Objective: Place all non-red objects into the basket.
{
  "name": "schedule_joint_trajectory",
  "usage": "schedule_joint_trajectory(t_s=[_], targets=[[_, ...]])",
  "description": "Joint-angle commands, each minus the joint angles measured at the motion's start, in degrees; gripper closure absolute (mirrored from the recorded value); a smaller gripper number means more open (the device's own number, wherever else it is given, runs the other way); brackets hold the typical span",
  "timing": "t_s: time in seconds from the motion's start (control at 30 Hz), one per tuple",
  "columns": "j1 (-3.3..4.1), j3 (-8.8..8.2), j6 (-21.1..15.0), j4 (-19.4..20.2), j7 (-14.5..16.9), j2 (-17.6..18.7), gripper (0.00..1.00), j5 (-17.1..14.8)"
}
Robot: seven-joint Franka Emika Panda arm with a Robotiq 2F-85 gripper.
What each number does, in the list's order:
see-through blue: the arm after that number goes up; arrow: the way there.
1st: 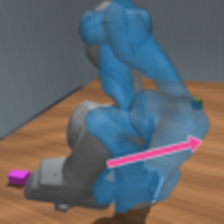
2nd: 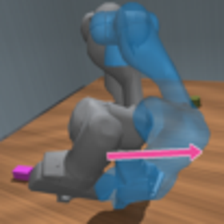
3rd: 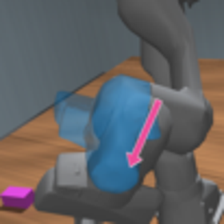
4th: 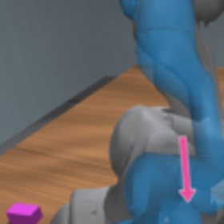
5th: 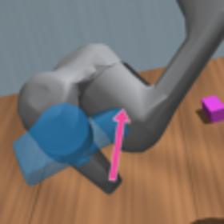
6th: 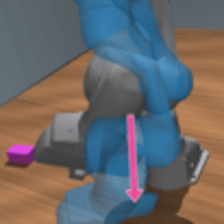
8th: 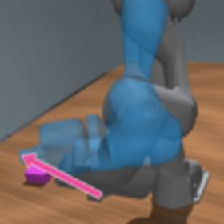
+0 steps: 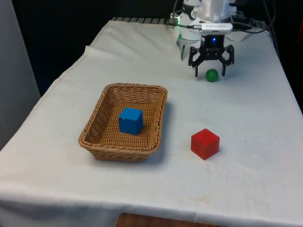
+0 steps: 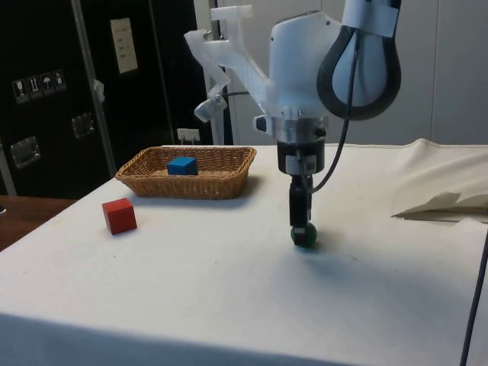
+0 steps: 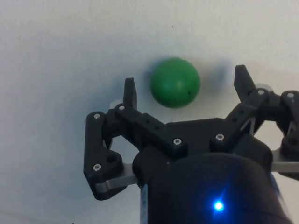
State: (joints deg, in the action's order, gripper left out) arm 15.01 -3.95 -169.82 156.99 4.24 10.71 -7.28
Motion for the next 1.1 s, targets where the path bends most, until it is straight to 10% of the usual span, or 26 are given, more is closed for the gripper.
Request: schedule_joint_trajectory(t_s=[0.0,0.07,0.1,0.37,0.4,0.43,1.07], targets=[[-1.26,2.52,-0.06,-0.17,1.72,-0.34,0.00,-2.92],[0.00,0.00,-0.06,-0.17,0.00,0.29,0.00,0.00],[-1.20,2.41,-0.11,-0.34,1.60,-0.06,0.00,-2.75],[-1.09,2.12,-0.17,-0.57,1.38,0.40,1.00,-2.35],[0.00,0.00,-0.06,-0.46,0.00,0.69,1.00,0.00],[-1.09,2.12,-0.17,-0.57,1.32,0.40,1.00,-2.35],[-0.06,-0.17,5.33,0.40,0.11,-5.56,1.00,0.17]])
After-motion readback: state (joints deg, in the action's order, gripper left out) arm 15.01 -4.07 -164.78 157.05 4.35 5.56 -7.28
